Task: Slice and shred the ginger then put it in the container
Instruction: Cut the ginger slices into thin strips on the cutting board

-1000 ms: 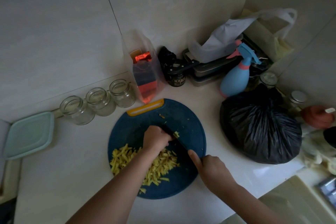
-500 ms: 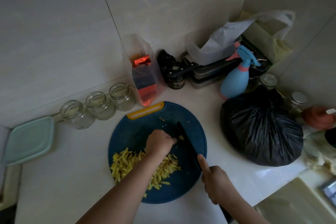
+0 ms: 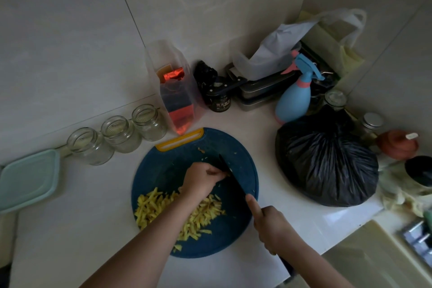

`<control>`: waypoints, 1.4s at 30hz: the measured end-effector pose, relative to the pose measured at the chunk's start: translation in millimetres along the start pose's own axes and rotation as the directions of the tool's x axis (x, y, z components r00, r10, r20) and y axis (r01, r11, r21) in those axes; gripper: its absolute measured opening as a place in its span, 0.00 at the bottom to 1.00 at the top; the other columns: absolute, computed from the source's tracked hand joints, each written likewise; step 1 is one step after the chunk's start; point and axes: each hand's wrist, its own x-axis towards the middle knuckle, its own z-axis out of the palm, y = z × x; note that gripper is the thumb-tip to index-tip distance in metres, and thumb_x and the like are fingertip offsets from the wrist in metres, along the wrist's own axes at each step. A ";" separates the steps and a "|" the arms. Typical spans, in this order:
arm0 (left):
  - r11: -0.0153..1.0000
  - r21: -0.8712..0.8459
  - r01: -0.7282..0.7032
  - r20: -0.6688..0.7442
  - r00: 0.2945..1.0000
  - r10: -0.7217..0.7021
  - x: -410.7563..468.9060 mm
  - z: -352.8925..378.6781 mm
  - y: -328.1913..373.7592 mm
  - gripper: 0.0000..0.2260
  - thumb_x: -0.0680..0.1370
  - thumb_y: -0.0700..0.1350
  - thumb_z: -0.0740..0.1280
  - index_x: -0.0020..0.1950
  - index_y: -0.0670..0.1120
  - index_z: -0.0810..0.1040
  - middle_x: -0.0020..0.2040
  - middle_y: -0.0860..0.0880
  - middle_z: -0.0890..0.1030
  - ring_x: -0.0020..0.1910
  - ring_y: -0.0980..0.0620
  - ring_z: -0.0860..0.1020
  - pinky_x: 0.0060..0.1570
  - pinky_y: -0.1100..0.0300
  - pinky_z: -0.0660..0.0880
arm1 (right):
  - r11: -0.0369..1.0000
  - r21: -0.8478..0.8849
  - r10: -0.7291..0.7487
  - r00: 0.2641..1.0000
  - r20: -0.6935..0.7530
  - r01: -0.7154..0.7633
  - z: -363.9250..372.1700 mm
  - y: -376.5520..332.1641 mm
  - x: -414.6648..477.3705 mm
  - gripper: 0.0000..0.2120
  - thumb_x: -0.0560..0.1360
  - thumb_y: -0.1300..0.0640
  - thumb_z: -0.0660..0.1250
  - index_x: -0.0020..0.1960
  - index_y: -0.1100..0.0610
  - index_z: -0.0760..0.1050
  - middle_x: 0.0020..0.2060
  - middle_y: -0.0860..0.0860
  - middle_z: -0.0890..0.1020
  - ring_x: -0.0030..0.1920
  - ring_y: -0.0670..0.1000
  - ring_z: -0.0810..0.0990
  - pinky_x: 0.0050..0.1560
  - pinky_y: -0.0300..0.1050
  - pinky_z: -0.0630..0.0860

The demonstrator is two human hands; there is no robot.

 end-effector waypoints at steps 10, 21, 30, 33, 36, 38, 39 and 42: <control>0.983 0.028 0.182 0.053 0.982 -0.183 11.9 2.9 18.6 0.11 0.71 0.45 0.76 0.32 0.46 0.77 0.28 0.46 0.78 0.27 0.52 0.76 0.38 0.57 0.78 | 0.995 0.092 0.044 0.999 0.021 -0.046 -3.6 -2.1 1.3 0.30 0.78 0.33 0.49 0.38 0.58 0.70 0.28 0.52 0.71 0.22 0.47 0.69 0.27 0.40 0.68; 0.950 0.146 0.277 0.012 0.959 -0.282 19.4 6.0 23.2 0.08 0.74 0.38 0.67 0.34 0.43 0.77 0.34 0.42 0.81 0.36 0.45 0.83 0.42 0.49 0.82 | 0.997 0.077 -0.016 0.991 -0.132 0.026 1.9 9.2 -4.1 0.25 0.85 0.51 0.46 0.79 0.59 0.50 0.40 0.52 0.67 0.42 0.52 0.68 0.44 0.42 0.63; 0.951 0.041 0.306 0.047 0.950 -0.307 15.6 6.7 25.7 0.12 0.71 0.45 0.76 0.45 0.37 0.81 0.40 0.39 0.83 0.34 0.47 0.79 0.44 0.52 0.80 | 0.925 0.362 0.137 0.990 -0.030 -0.117 4.9 13.3 -4.6 0.27 0.78 0.35 0.53 0.32 0.54 0.69 0.22 0.49 0.69 0.21 0.49 0.67 0.24 0.39 0.65; 0.950 0.030 0.311 0.054 0.948 -0.312 16.4 5.9 25.2 0.11 0.71 0.44 0.75 0.44 0.37 0.81 0.39 0.40 0.83 0.32 0.50 0.79 0.41 0.56 0.80 | 0.893 0.404 0.202 0.979 0.033 -0.198 3.0 14.1 -0.4 0.24 0.80 0.41 0.57 0.32 0.56 0.70 0.21 0.51 0.68 0.20 0.50 0.66 0.23 0.39 0.63; 0.949 0.012 0.314 0.055 0.948 -0.315 17.1 3.2 24.4 0.09 0.71 0.44 0.76 0.40 0.40 0.80 0.34 0.44 0.81 0.29 0.53 0.77 0.32 0.62 0.78 | 0.841 0.485 0.222 0.971 0.091 -0.238 -0.4 13.1 0.5 0.23 0.80 0.44 0.59 0.33 0.57 0.71 0.21 0.51 0.65 0.19 0.50 0.63 0.24 0.40 0.60; 0.949 -0.010 0.314 0.064 0.948 -0.313 17.1 0.4 23.9 0.09 0.70 0.44 0.77 0.38 0.41 0.80 0.32 0.45 0.80 0.28 0.53 0.77 0.28 0.65 0.76 | 0.829 0.506 0.220 0.970 0.098 -0.239 -5.1 8.3 -6.5 0.26 0.78 0.37 0.58 0.31 0.56 0.64 0.21 0.49 0.63 0.18 0.49 0.60 0.22 0.37 0.58; 0.948 -0.017 0.316 0.069 0.947 -0.315 16.7 -0.7 23.8 0.09 0.69 0.44 0.77 0.38 0.41 0.80 0.32 0.45 0.80 0.29 0.53 0.78 0.27 0.65 0.75 | 0.829 0.508 0.212 0.972 0.105 -0.235 -6.7 5.5 -10.0 0.27 0.77 0.35 0.58 0.32 0.56 0.63 0.21 0.49 0.63 0.18 0.48 0.60 0.22 0.36 0.57; 0.951 -0.018 0.309 0.079 0.948 -0.307 16.9 -1.6 25.3 0.09 0.68 0.42 0.78 0.38 0.38 0.81 0.32 0.44 0.81 0.30 0.52 0.79 0.30 0.62 0.76 | 0.869 0.460 0.157 0.983 0.094 -0.183 -2.6 3.9 -12.5 0.28 0.76 0.33 0.58 0.32 0.56 0.63 0.21 0.49 0.64 0.18 0.49 0.62 0.22 0.37 0.59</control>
